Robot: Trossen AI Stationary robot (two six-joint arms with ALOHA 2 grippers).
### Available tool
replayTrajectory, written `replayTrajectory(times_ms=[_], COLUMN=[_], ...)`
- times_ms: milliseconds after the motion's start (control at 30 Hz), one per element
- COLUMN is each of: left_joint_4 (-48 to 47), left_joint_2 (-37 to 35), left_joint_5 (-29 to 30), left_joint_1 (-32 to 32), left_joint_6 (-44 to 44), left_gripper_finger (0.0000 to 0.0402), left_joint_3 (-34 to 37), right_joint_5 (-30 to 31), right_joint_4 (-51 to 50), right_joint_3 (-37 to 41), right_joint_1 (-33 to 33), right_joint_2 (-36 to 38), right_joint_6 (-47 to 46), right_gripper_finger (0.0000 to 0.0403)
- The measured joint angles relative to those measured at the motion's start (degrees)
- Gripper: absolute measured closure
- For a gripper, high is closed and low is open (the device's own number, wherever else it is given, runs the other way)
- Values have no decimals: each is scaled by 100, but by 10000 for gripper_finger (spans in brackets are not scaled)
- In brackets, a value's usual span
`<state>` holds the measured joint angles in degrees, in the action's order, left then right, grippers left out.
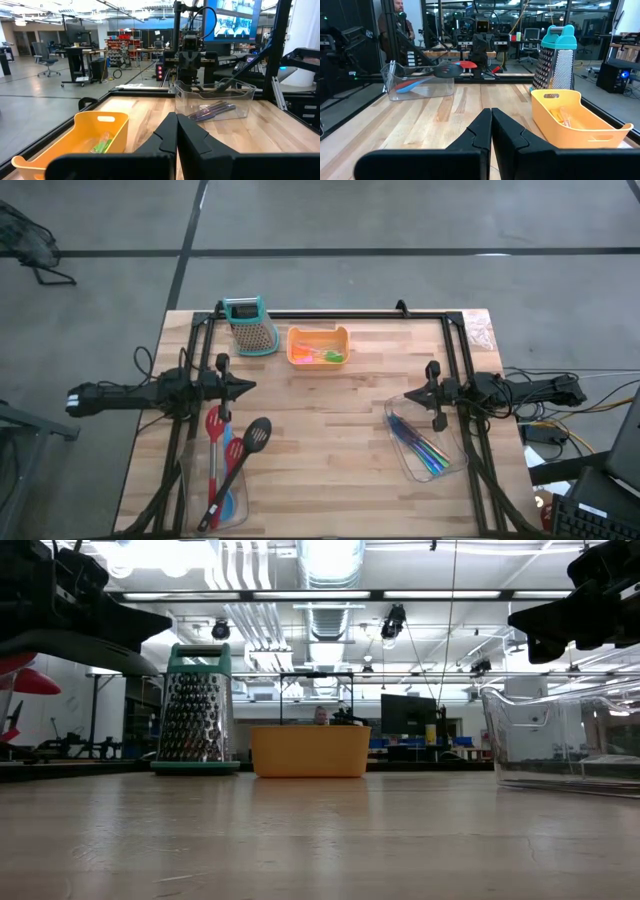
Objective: Pick & Place Kitchen Items
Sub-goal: Return to Home Position
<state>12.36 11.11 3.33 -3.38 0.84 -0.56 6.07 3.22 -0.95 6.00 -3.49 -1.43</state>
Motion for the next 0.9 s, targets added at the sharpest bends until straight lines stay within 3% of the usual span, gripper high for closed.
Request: replayTrajectory(times_ms=[900], left_joint_4=[-2], left_joint_2=[0], left_joint_5=[-2], left_joint_1=[0], left_joint_6=[0], left_gripper_finger=[396], left_joint_3=[-4], right_joint_5=[-1], right_joint_4=[-2], right_joint_3=[-2], right_joint_1=[0], right_joint_2=[2], right_joint_6=[2], right_gripper_finger=[394])
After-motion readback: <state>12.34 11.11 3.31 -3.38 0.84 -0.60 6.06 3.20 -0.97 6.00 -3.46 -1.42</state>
